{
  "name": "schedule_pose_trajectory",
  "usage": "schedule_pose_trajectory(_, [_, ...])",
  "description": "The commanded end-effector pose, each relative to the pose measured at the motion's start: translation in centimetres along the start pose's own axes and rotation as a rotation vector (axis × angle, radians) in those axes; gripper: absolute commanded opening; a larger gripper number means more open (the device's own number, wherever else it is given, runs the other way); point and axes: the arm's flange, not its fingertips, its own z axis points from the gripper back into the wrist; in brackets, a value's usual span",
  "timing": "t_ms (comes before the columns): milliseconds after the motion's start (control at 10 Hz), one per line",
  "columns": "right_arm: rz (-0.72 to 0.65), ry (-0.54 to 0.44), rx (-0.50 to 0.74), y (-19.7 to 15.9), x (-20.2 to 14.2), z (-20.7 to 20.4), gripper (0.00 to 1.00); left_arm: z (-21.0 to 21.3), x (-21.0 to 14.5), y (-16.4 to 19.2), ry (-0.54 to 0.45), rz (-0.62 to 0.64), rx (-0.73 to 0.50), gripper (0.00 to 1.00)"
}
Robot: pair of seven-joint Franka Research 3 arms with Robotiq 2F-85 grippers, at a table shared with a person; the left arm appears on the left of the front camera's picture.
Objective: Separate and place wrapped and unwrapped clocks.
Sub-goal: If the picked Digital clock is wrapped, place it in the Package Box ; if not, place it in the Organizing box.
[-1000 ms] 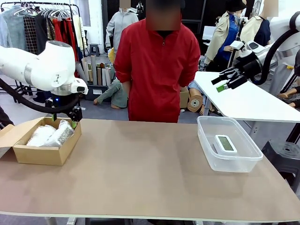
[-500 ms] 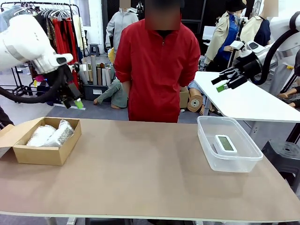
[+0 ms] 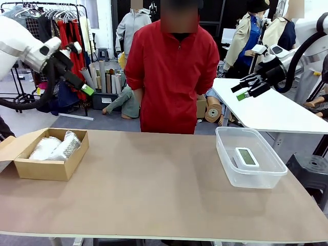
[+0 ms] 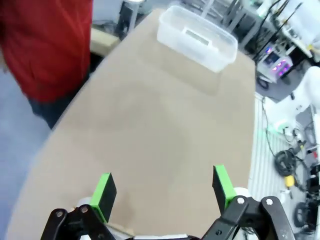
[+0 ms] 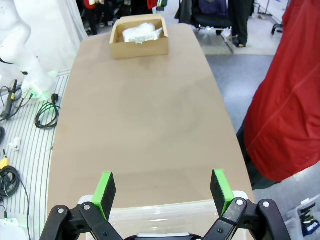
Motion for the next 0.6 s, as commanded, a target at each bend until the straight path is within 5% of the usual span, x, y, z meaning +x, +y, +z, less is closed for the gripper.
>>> schedule_pose_trajectory(0, [0.002, 0.000, -0.003, 0.0, 0.3, 0.0, 1.00, 0.7, -1.2, -0.7, -0.079, -0.220, -0.035, 1.00])
schedule_pose_trajectory(100, [0.002, 0.000, -0.003, 0.0, 0.3, 0.0, 1.00, 0.9, -1.4, -1.1, -0.042, -0.295, -0.023, 1.00])
schedule_pose_trajectory(200, [0.002, 0.000, -0.003, 0.0, 0.3, 0.0, 1.00, 0.6, 0.1, 0.1, -0.048, -0.110, 0.003, 1.00])
schedule_pose_trajectory(500, [0.002, 0.000, -0.003, 0.0, 0.3, 0.0, 1.00, 0.6, 0.1, 0.1, -0.048, -0.110, 0.003, 1.00])
